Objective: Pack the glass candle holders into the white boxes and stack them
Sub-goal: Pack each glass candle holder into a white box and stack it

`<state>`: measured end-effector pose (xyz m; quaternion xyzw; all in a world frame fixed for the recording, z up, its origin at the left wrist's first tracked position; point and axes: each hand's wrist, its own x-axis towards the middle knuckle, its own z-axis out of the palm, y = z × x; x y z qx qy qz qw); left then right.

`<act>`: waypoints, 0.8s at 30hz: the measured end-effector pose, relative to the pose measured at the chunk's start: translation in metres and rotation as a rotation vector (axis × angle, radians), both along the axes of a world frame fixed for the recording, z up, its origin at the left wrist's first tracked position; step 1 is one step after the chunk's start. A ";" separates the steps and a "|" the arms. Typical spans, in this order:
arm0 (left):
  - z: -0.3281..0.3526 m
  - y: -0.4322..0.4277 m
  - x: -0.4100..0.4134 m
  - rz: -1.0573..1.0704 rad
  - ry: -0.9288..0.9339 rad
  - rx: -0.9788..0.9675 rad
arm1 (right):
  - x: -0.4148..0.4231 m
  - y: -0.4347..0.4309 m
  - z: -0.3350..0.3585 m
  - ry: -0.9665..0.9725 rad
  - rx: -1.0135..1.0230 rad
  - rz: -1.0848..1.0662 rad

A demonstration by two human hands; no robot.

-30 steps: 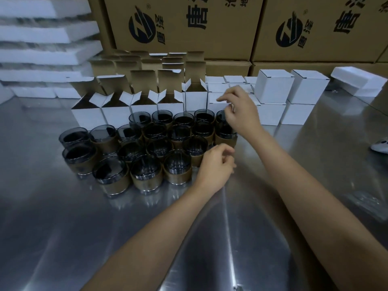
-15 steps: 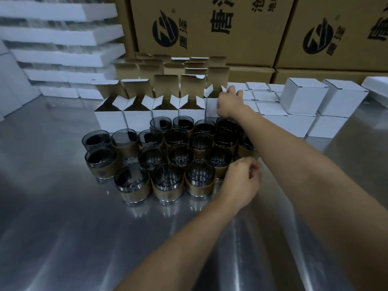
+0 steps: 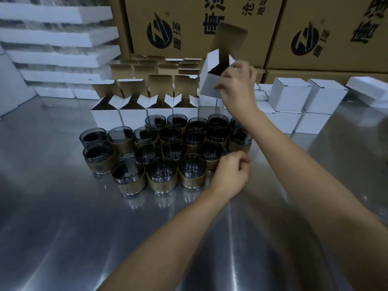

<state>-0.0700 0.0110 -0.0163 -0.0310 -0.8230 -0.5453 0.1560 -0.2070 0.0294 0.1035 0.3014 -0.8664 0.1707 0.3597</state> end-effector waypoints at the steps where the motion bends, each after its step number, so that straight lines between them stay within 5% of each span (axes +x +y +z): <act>1: 0.002 0.000 0.002 -0.002 0.012 -0.011 | 0.016 0.008 -0.001 0.069 -0.020 0.033; 11: 0.022 -0.016 0.051 0.141 0.626 -0.155 | 0.113 0.093 -0.079 0.242 -0.273 0.240; 18: 0.029 -0.017 0.053 0.230 0.467 -0.125 | 0.124 0.118 -0.104 0.022 0.005 0.405; 24: 0.033 -0.014 0.051 0.273 0.354 -0.273 | 0.131 0.110 -0.097 -0.129 -0.545 0.328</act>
